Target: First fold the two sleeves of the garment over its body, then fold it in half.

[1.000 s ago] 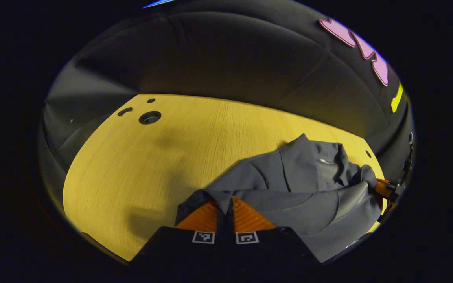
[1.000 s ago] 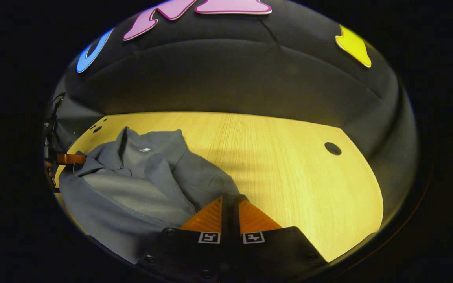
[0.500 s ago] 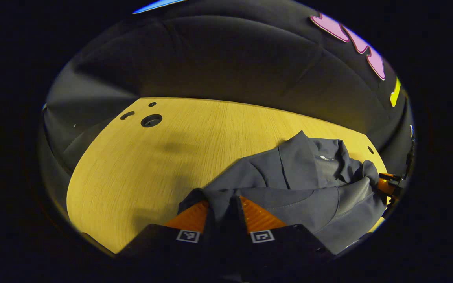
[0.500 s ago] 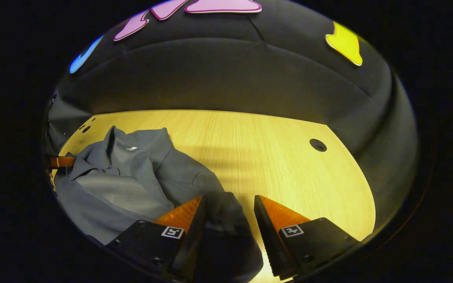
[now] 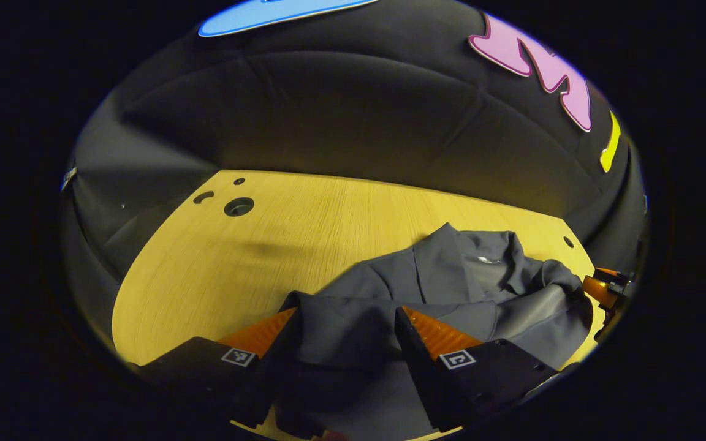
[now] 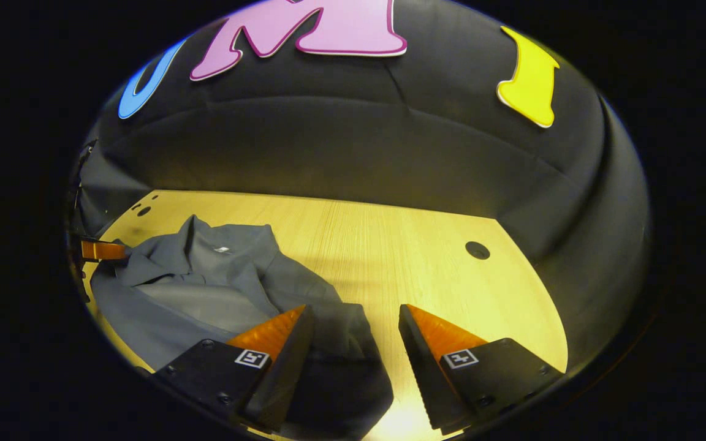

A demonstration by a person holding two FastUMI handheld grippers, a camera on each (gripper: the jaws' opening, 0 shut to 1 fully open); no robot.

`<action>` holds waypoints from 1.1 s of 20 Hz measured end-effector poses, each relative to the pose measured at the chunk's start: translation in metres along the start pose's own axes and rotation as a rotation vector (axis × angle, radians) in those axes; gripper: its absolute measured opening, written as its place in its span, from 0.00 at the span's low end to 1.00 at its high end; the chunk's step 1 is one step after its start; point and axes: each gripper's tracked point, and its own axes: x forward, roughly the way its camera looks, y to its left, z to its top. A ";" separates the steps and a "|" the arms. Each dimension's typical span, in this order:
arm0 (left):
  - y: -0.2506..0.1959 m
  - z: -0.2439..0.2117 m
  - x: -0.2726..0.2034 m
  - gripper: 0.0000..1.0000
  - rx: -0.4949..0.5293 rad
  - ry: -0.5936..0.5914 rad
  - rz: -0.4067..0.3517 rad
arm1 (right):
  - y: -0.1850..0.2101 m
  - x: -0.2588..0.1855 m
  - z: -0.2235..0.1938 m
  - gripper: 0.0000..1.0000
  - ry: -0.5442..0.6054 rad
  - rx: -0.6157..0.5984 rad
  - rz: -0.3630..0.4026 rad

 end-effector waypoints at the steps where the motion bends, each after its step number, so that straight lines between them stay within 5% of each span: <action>1: 0.000 0.003 -0.005 0.93 0.002 -0.011 -0.002 | 0.000 -0.006 0.004 0.87 -0.011 0.000 0.001; 10: -0.033 0.020 -0.085 0.93 0.041 -0.160 -0.136 | 0.016 -0.081 0.036 0.87 -0.121 -0.038 0.071; 22: -0.068 -0.027 -0.209 0.93 0.091 -0.219 -0.206 | 0.046 -0.196 0.030 0.87 -0.178 -0.060 0.179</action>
